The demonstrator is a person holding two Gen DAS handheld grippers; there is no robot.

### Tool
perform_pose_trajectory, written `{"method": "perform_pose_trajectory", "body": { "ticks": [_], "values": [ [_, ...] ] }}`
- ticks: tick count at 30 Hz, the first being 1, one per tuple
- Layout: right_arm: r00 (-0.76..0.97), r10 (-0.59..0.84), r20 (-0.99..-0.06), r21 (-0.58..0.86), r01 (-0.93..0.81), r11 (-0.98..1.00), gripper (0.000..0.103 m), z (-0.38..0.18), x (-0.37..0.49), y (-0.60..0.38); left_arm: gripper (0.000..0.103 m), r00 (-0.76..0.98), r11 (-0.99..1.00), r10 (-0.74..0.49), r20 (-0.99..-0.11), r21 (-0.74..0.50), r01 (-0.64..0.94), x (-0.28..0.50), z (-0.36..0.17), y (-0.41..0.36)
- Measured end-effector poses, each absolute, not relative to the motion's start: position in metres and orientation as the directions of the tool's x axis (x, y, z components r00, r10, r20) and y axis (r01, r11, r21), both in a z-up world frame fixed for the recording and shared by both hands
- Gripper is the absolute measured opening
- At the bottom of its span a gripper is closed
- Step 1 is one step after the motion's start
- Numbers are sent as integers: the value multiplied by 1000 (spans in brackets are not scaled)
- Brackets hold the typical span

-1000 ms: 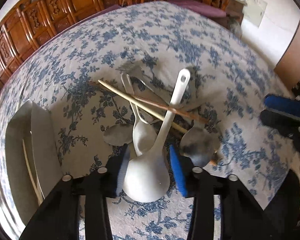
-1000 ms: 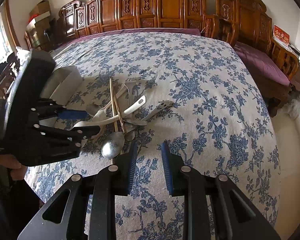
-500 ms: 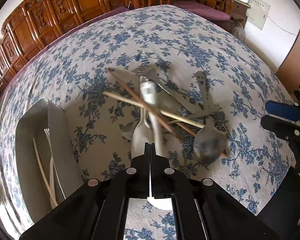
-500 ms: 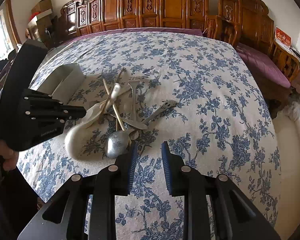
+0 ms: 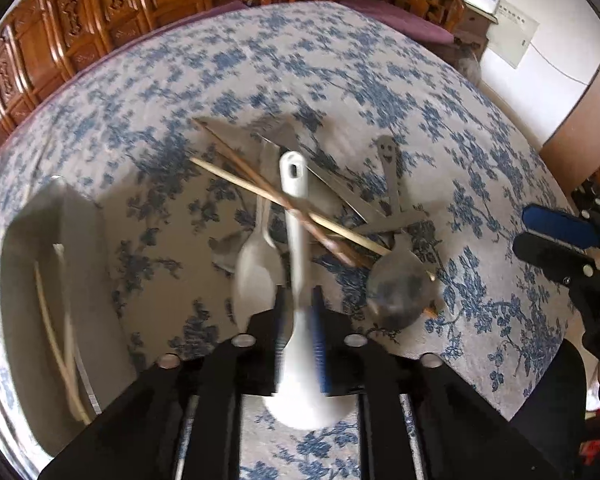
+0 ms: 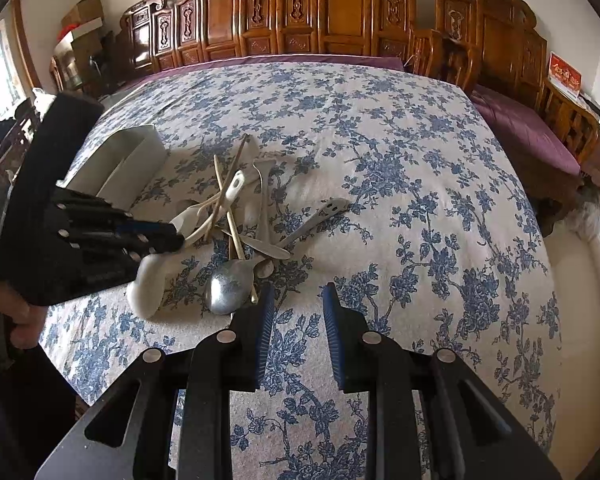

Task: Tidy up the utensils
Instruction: 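Lift the white ladle with the left tool while the right tool grasps another chopstick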

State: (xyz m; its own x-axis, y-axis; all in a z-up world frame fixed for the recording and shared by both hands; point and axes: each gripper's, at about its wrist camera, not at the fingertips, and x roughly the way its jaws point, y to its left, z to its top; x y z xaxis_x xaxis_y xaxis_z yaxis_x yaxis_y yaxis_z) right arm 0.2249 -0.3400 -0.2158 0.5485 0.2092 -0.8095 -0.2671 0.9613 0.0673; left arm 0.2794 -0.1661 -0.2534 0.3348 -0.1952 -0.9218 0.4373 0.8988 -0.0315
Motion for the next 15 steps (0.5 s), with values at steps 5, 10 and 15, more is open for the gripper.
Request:
{"method": "perform_pose_trajectory", "body": {
  "ticks": [5, 10, 15],
  "values": [
    [549, 211, -809, 70, -265, 962, 27, -217, 225, -342, 20, 303, 892, -158, -940, -4, 453, 278, -267, -174],
    [548, 210, -810, 67, -269, 961, 27, -217, 226, -340, 8, 322, 887, -183, -929, -15, 462, 271, -259, -169],
    [556, 198, -807, 49, -271, 961, 27, -215, 224, -335, 8, 346, 873, -247, -905, -53, 485, 258, -233, -163]
  ]
}}
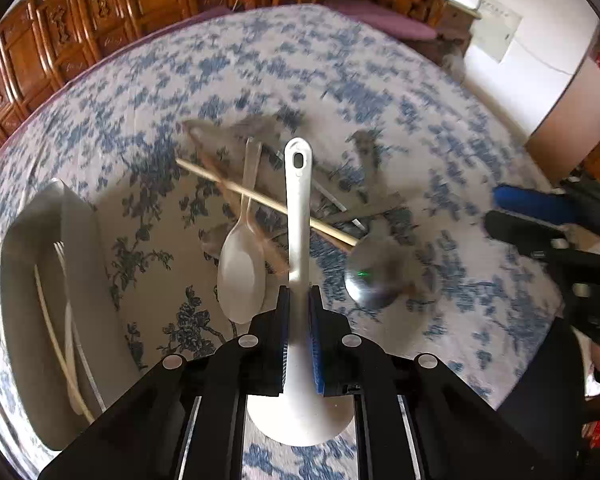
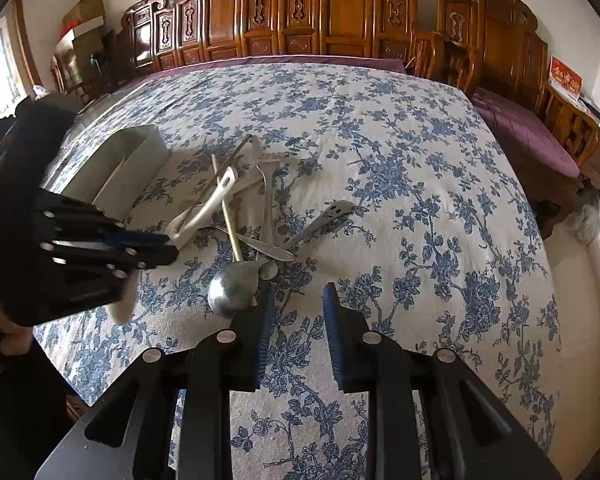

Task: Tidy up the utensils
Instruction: 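Lift the white ladle with the left tool while the right tool grasps another chopstick, then carry the ladle into the grey tray and open the left tool while the right tool carries the chopstick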

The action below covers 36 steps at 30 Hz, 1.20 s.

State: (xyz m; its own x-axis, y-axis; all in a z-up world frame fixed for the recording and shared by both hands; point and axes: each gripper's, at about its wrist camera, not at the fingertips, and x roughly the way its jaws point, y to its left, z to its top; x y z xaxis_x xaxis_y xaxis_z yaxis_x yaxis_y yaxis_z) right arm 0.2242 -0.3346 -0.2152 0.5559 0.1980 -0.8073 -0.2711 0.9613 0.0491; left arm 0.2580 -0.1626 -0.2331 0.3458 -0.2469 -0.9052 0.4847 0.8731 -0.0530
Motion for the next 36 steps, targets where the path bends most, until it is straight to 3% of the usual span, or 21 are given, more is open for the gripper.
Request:
{"method": "perform_pose_trajectory", "body": {
  "ticks": [7, 23, 26, 36],
  "values": [
    [577, 176, -798, 33, -250, 968, 27, -206, 227, -337, 8, 374, 847, -359, -855, -130, 515, 246, -193, -159],
    [531, 282, -799, 116, -325, 938, 27, -225, 297, -279, 8, 479, 889, -337, -811, -107, 444, 266, -176, -99],
    [504, 284, -816, 101, -359, 928, 20, -236, 315, -260, 8, 487, 890, -339, -805, -106, 444, 268, -177, -92],
    [442, 225, -868, 52, -370, 928, 14, -260, 346, -247, 8, 478, 880, -389, -787, -166, 444, 268, -189, -78]
  ]
}}
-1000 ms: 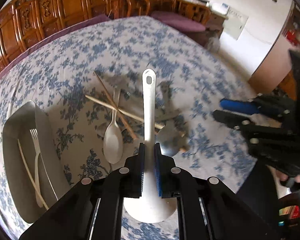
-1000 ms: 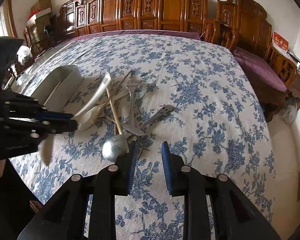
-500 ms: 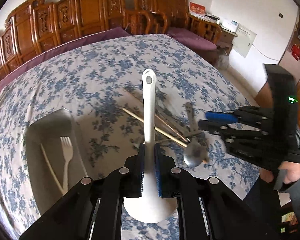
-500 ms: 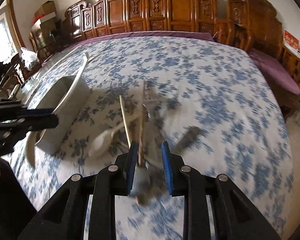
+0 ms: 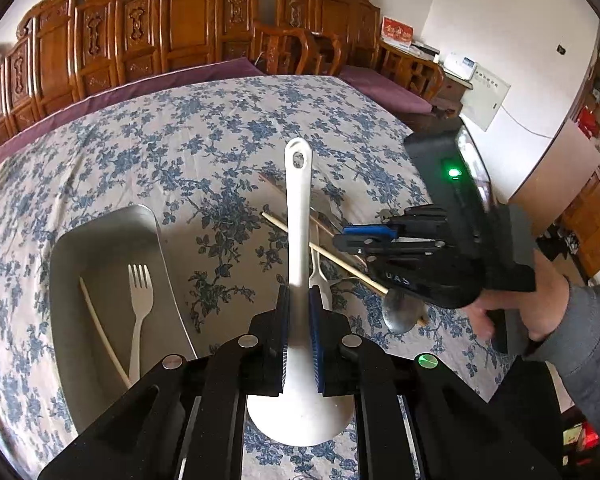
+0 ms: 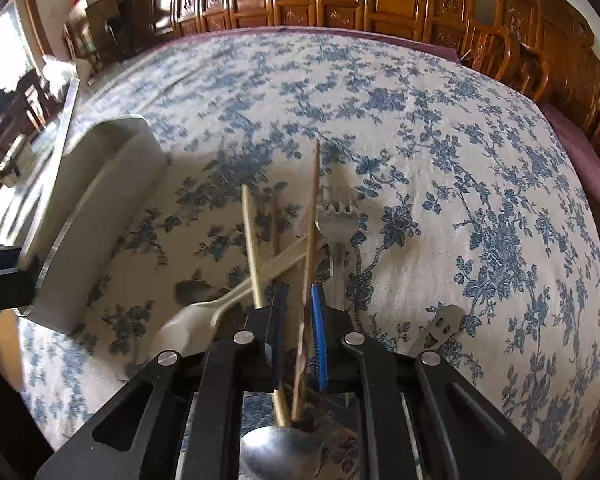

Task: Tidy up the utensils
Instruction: 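Carry the ladle into the grey tray and open the left tool while the right tool carries the chopstick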

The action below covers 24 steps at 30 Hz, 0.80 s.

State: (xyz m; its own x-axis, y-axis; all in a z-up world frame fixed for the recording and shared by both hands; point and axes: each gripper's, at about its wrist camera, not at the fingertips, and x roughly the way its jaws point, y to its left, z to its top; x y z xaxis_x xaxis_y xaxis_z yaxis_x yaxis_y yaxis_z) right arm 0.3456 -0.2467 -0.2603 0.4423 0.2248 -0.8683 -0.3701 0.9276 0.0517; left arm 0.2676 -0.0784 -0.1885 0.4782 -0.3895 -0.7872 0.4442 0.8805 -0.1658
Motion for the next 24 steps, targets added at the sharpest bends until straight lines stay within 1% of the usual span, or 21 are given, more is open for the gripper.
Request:
{"method": "perform_pose_trajectory", "body": {
  "ticks": [7, 9, 12, 19, 24],
  "values": [
    [415, 182, -892, 16, -373, 928, 13, -271, 358, -241, 9, 482, 875, -411, -774, -187, 447, 266, -185, -74],
    [415, 178, -892, 12, -373, 928, 6, -270, 358, -240, 9, 488, 876, -409, -771, -182, 446, 265, -182, -73],
    [442, 185, -878, 5, -377, 926, 6, -263, 352, -240, 9, 503, 883, -399, -767, -174, 436, 264, -176, -67],
    [490, 264, -831, 66, -384, 921, 6, -229, 329, -239, 9, 538, 912, -349, -767, -145, 384, 270, -160, -37],
    [515, 331, -790, 117, -403, 907, 6, -207, 315, -223, 9, 531, 937, -272, -802, -95, 337, 284, -171, -13]
  ]
}}
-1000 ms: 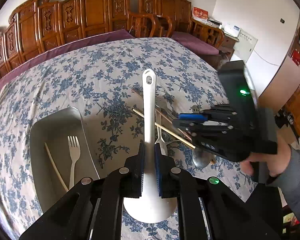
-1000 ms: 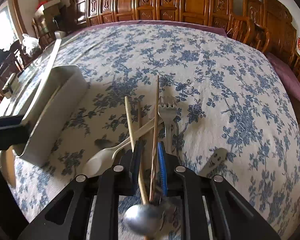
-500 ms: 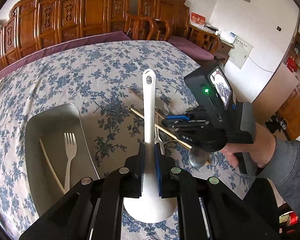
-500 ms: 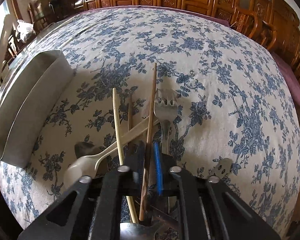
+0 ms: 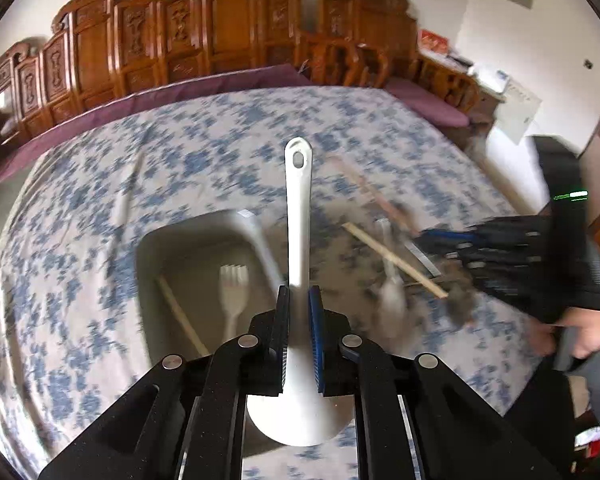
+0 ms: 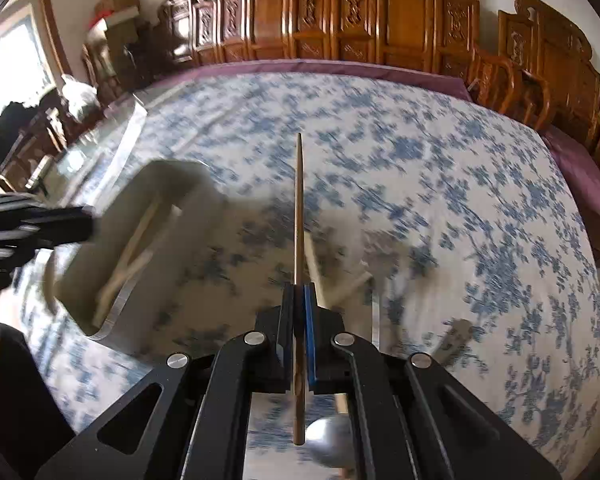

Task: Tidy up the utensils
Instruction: 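Carry the ladle into the grey tray and open the left tool while the right tool carries the chopstick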

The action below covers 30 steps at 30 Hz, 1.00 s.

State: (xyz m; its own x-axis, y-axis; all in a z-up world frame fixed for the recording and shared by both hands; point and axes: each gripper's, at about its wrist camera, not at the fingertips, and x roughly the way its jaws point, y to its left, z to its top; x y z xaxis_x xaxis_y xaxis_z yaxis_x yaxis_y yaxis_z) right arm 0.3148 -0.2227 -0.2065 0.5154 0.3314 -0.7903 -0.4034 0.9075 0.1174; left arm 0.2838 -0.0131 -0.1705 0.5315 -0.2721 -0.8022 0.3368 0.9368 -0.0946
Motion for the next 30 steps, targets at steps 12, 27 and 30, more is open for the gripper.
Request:
{"method": "perform_pose_trajectory", "body": {
  "ticks": [12, 27, 30],
  "values": [
    [507, 387, -770, 131, -469, 874, 6, -191, 295, -169, 10, 503, 968, -211, -838, -108, 227, 310, -203, 29],
    [458, 440, -772, 183, -503, 845, 6, -197, 285, -109, 47, 610, 990, -140, -780, -94, 107, 287, -176, 86],
    [451, 448, -772, 195, -503, 842, 6, -201, 286, -95, 64, 638, 994, -110, -762, -84, 71, 286, -172, 97]
  ]
}}
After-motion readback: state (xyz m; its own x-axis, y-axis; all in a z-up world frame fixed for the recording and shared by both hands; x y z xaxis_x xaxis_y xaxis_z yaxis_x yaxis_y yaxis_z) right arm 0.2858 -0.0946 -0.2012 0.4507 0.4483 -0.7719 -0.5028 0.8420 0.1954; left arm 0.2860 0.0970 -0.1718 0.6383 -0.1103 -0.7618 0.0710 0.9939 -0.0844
